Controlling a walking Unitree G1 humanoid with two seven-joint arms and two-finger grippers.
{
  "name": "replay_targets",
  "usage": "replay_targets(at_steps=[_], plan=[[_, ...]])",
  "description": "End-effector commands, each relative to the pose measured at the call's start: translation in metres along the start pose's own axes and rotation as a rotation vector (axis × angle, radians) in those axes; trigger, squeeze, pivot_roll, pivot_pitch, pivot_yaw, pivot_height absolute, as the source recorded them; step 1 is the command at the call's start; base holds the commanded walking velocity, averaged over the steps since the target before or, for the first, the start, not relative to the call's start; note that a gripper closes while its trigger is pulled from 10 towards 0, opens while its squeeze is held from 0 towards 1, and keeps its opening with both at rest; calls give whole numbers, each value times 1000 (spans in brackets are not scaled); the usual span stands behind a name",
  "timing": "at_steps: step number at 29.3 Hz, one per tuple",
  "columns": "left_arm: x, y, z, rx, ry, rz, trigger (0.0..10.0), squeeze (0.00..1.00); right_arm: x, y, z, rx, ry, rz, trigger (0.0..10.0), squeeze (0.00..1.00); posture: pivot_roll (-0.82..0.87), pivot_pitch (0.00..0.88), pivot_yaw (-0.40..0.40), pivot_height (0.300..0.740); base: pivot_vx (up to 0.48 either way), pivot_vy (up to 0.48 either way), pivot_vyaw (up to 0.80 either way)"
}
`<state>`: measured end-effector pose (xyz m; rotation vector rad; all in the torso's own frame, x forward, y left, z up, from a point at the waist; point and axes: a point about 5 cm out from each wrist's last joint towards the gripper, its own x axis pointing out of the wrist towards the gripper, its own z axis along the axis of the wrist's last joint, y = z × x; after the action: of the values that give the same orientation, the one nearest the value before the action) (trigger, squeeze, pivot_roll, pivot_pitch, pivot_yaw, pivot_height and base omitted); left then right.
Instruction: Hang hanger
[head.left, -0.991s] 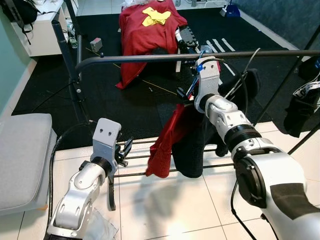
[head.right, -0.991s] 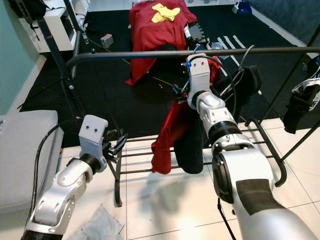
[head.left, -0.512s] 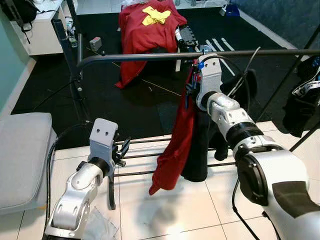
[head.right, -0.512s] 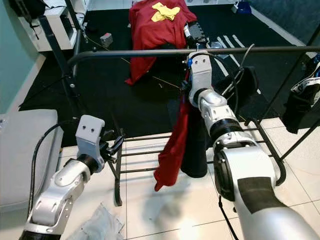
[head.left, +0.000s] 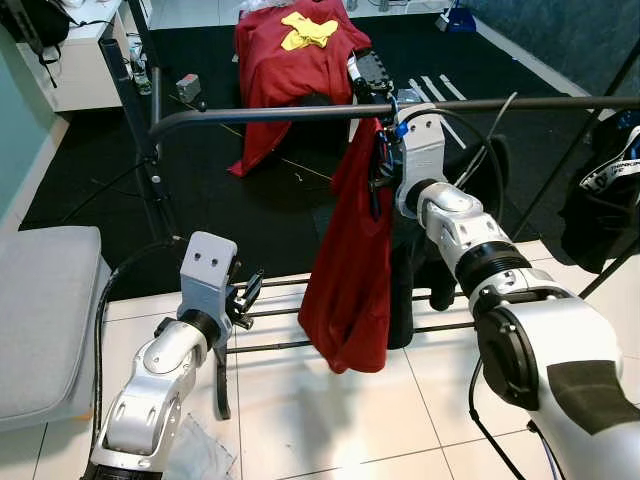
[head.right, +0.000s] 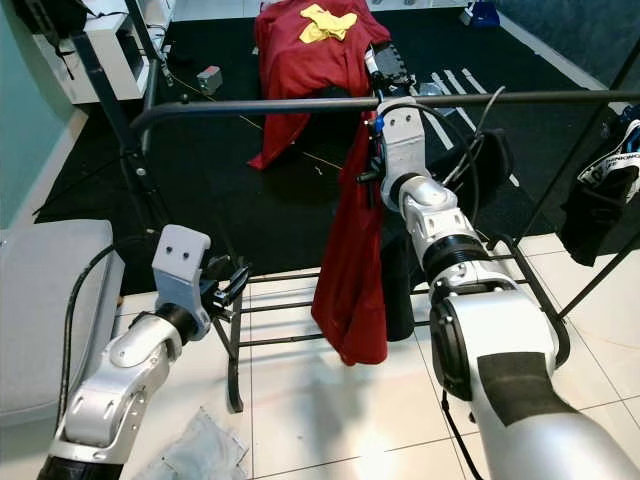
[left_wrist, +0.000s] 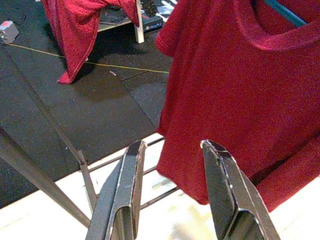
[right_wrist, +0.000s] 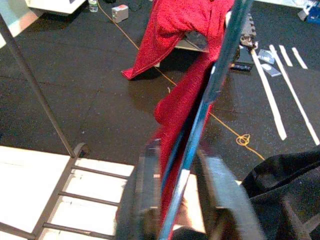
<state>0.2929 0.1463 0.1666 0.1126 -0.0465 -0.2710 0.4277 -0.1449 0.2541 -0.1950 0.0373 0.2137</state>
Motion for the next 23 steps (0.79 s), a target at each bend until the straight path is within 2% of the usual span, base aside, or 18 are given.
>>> replay_targets(at_steps=[1,3,4,19,20,21,22,23], plan=[[-1,1,0,-3,6,-5,10000,0,1,0,5,-21,-7,4,10000,1000,144,166,-3,740,0,0,0],[-1,1,0,-4,6,-7,10000,0,1,0,5,-35,-6,-2,10000,1000,143,166,0,740,0,0,0],[-1,0,0,-4,6,-10,10000,0,1,0,6,-45,-6,-6,10000,0,143,165,0,740,0,0,0],[0,-1,-1,-12,3,-21,10000,0,0,-4,8,-59,-14,-23,9961,0,146,164,-2,740,0,0,0],[0,-1,-1,-12,3,-21,10000,0,0,-5,8,-54,-16,-24,5255,0,147,164,-1,740,0,0,0],[0,-1,-1,-12,3,-21,10000,0,0,-5,8,-54,-16,-24,5255,0,147,164,-1,740,0,0,0],[0,-2,-1,-12,3,-23,10000,0,0,-6,8,-49,-17,-25,2235,0,146,163,-1,740,0,0,0],[0,-2,-1,-12,4,-24,10000,0,0,-6,8,-46,-19,-26,0,0,147,163,-1,740,0,0,0]])
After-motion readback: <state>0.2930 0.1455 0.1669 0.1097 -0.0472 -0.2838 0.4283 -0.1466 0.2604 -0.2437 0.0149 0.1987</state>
